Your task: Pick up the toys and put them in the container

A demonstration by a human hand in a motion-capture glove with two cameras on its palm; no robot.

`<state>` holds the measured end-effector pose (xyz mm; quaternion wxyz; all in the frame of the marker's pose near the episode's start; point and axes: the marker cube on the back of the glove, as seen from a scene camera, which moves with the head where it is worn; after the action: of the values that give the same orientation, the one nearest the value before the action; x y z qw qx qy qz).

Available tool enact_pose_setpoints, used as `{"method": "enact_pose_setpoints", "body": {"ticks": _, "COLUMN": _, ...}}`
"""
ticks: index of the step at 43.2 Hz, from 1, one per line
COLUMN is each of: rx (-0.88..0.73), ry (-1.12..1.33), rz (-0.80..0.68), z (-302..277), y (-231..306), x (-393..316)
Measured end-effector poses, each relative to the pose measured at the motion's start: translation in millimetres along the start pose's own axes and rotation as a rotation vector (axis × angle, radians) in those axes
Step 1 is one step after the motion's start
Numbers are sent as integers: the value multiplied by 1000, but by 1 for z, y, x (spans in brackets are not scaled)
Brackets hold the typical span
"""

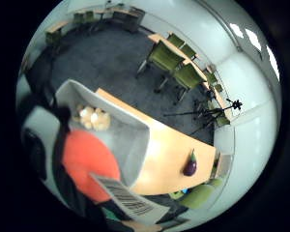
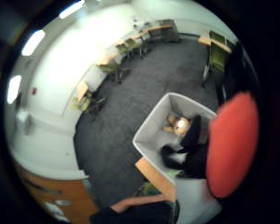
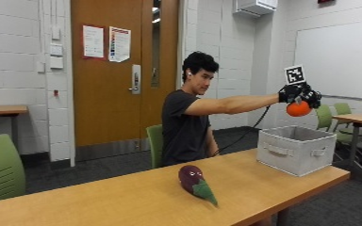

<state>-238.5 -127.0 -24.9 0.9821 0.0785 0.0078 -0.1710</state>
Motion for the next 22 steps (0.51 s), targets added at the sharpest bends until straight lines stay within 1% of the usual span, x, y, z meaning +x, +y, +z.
{"method": "enact_pose_setpoints", "body": {"ticks": 4, "rx": -59, "ry": -138, "rz": 2, "z": 7, "y": 2, "x": -4}}
{"method": "enact_pose_setpoints", "body": {"ticks": 5, "rx": -63, "ry": -137, "rz": 11, "z": 8, "y": 3, "x": 0}}
{"method": "enact_pose_setpoints", "body": {"ticks": 8, "rx": -66, "ry": -29, "rz": 1, "z": 11, "y": 9, "x": 18}}
{"method": "enact_pose_setpoints", "body": {"ticks": 12, "rx": -49, "ry": -70, "rz": -43, "z": 0, "y": 17, "x": 25}}
{"method": "enact_pose_setpoints", "body": {"ticks": 18, "rx": -32, "ry": -100, "rz": 12, "z": -20, "y": 35, "x": 59}}
{"method": "enact_pose_setpoints", "body": {"ticks": 22, "rx": -27, "ry": 57, "rz": 60, "z": -24, "y": 53, "x": 106}}
